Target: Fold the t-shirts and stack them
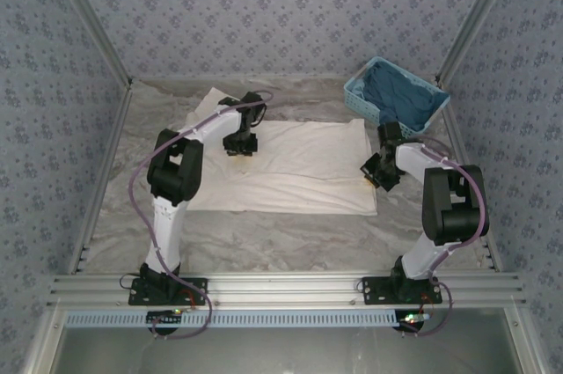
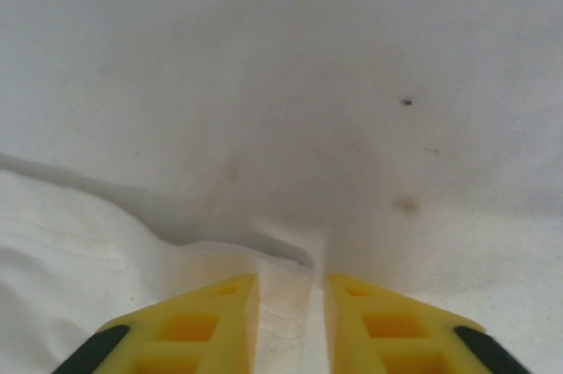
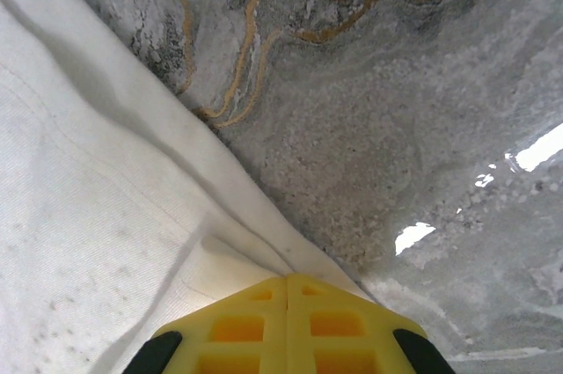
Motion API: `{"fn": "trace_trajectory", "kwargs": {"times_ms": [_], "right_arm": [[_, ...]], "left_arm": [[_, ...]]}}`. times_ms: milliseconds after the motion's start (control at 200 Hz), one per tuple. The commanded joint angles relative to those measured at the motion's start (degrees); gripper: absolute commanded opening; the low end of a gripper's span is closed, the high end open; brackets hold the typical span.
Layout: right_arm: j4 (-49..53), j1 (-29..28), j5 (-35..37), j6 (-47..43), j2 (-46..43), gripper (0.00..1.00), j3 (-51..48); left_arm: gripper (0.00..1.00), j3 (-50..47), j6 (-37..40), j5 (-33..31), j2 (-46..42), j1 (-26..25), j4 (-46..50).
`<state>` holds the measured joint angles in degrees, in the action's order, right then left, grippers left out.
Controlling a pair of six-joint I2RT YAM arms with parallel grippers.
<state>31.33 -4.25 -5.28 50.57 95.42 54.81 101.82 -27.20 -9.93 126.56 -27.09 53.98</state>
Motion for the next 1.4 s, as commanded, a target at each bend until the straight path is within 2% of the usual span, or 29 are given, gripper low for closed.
{"fn": "trace_trajectory", "kwargs": {"times_ms": [0, 165, 330, 590, 759, 849, 1194, 1394], "right_arm": [[1.9, -0.1, 1.2, 0.7, -0.8, 0.04, 1.7], [1.8, -0.2, 1.1, 0.7, -0.9, 0.04, 1.7], [1.5, -0.3, 1.1, 0.8, -0.6, 0.04, 1.8], [1.7, -0.4, 1.2, 0.7, -0.5, 0.04, 1.8], [2.0, -0.4, 1.1, 0.4, -0.5, 0.04, 1.7], [2.1, -0.4, 0.9, 0.4, -0.4, 0.03, 1.7], [2.4, -0.4, 0.5, 0.1, -0.6, 0.03, 1.5], [2.4, -0.4, 0.7, 0.1, -0.5, 0.03, 1.4]], "left_arm": [[0.18, -0.7, 0.7, -2.3, 0.7, -0.5, 0.8], [0.17, -1.2, 1.3, -3.7, 0.4, -0.7, 0.9], [0.26, -1.8, 1.6, -2.7, 0.1, -0.7, 0.5], [0.22, -2.9, 1.2, -1.3, -0.4, -0.8, -0.8], [0.35, -3.1, 0.7, -2.0, -2.5, -1.1, -1.3], [0.37, -3.3, 0.4, -2.2, -2.8, -1.2, -1.3], [0.13, -4.1, 0.3, -3.4, -2.4, -1.2, -1.6], [0.08, -3.7, 0.2, -4.7, -4.9, -1.2, -1.3]]}}
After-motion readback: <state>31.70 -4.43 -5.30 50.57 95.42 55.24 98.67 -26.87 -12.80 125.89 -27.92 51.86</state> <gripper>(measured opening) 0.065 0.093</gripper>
